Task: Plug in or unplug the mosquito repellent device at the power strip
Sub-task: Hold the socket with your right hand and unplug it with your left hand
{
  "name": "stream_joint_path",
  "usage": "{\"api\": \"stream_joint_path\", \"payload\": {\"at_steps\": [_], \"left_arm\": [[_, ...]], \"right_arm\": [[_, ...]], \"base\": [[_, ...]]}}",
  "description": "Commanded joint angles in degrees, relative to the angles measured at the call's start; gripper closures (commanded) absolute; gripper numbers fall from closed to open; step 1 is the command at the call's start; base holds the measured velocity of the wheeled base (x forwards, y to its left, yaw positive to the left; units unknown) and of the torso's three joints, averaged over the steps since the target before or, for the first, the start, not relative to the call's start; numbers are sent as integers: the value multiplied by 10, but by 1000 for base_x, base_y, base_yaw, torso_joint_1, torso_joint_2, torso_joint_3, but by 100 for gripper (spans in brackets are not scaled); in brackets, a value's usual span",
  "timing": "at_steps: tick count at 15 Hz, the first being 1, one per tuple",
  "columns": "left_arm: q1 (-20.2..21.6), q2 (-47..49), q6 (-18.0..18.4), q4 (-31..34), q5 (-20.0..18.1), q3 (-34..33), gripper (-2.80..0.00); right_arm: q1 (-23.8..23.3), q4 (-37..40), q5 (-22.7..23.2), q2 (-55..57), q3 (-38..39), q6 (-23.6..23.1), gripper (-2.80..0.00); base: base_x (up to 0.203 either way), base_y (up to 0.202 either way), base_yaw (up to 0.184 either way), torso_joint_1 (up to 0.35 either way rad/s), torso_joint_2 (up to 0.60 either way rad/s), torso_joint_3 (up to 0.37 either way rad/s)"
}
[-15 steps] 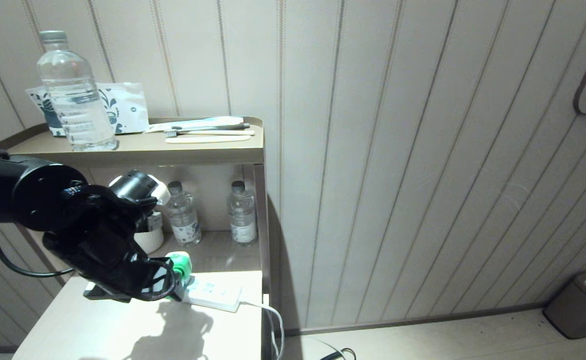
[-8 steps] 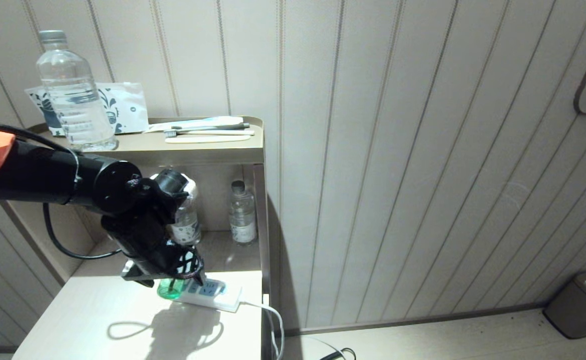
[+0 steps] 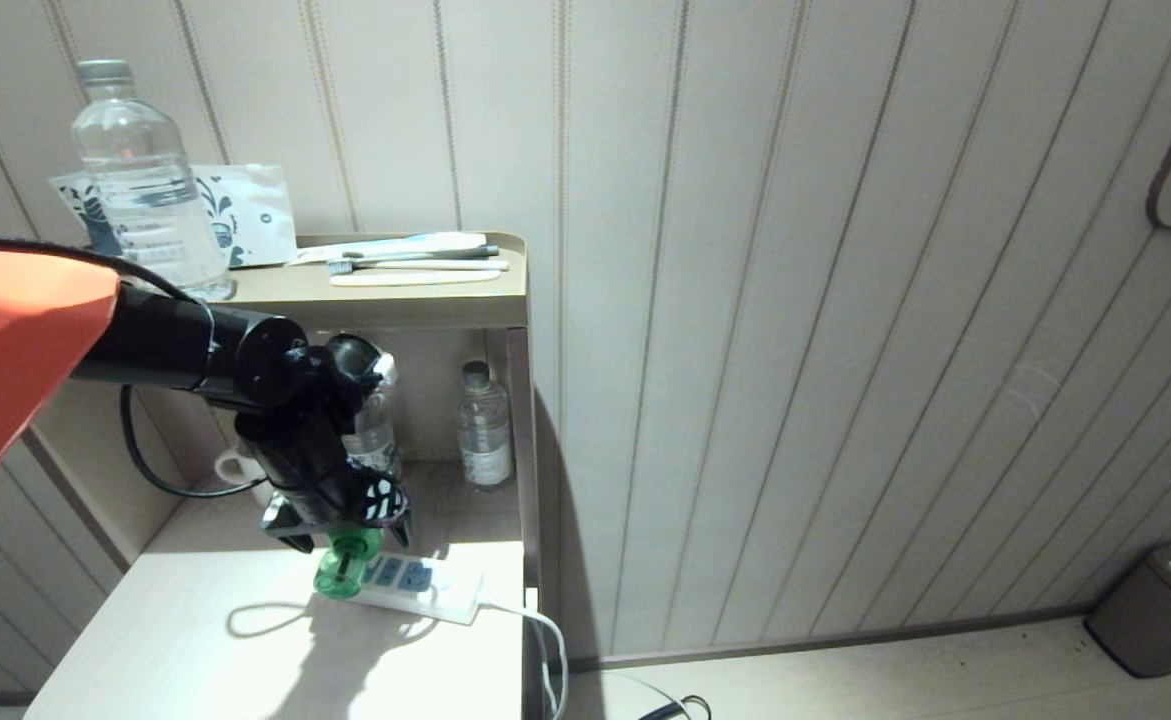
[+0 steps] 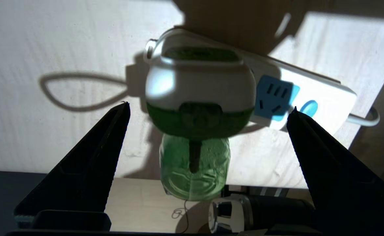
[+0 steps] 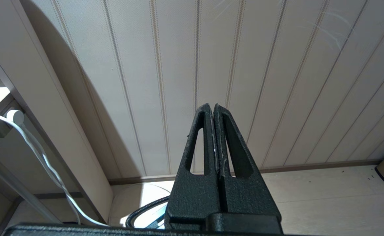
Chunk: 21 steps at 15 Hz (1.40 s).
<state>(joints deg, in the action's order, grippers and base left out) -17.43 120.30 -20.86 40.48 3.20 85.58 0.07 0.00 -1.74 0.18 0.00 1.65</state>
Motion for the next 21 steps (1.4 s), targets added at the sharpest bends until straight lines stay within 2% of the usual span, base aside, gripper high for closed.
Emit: {"api": "stream_joint_path", "payload": {"at_steps": [1,6,17,18,21], "left_arm": [[7,30,-1,10,0,27,-280],[9,78,0,49,0,98,-280],[17,95,0,47,0,103,-280],[18,96,0,46,0,103,0],[18,99,-1,46,0,106,0]], "right_arm": [[0,0,0,0,0,0,0],[0,0,0,0,0,0,0],[0,0,0,0,0,0,0],[0,0,0,0,0,0,0],[0,0,0,0,0,0,0]], "base": [[0,0,0,0,0,0],[0,0,0,0,0,0],[0,0,0,0,0,0],[0,0,0,0,0,0],[0,0,0,0,0,0]]}}
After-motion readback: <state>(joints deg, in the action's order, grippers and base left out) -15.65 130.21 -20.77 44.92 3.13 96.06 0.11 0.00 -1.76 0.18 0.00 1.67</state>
